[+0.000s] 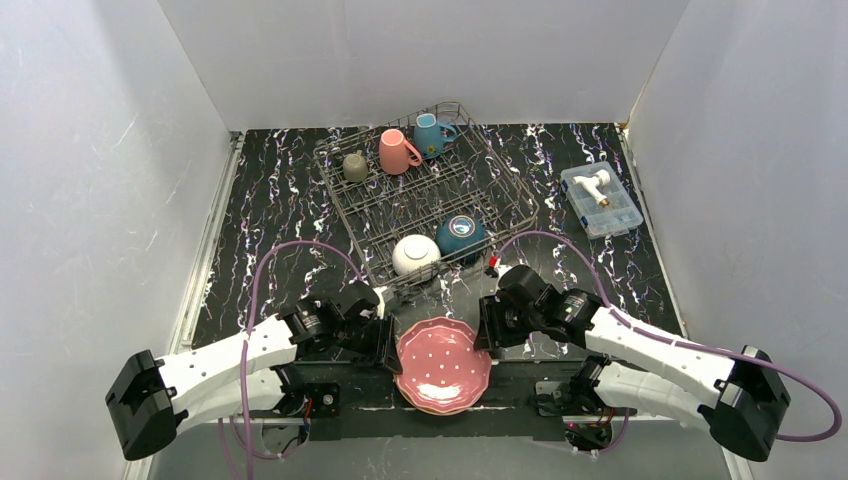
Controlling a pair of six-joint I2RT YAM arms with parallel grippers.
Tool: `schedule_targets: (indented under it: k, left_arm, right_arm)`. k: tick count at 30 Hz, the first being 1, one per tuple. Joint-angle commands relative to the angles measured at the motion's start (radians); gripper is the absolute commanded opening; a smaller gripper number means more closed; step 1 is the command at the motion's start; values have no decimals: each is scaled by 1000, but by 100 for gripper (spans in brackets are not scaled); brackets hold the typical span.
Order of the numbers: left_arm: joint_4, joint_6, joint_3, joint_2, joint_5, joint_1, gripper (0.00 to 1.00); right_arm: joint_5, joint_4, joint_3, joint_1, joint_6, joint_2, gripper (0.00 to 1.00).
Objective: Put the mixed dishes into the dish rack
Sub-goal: Pick up the plate from the corner of the board.
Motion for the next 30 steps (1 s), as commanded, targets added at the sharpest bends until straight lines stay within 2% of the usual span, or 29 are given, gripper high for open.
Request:
schedule_targets:
  k: [1, 12, 20, 30]
  left_arm:
    - [14, -5, -24, 5, -11, -5, 32]
    - [32, -5, -34, 10, -6, -5, 26]
    - [31, -7, -32, 5, -3, -5, 26]
    - [-10, 5, 4, -16, -12, -6, 55]
  right_arm:
    - [-17, 53, -17, 3, 13, 6, 47]
    - [-26, 65, -34, 4, 18, 2, 30]
    - [-12, 50, -17, 4, 17, -12, 1]
    - [44, -16, 44, 4, 13, -65, 1]
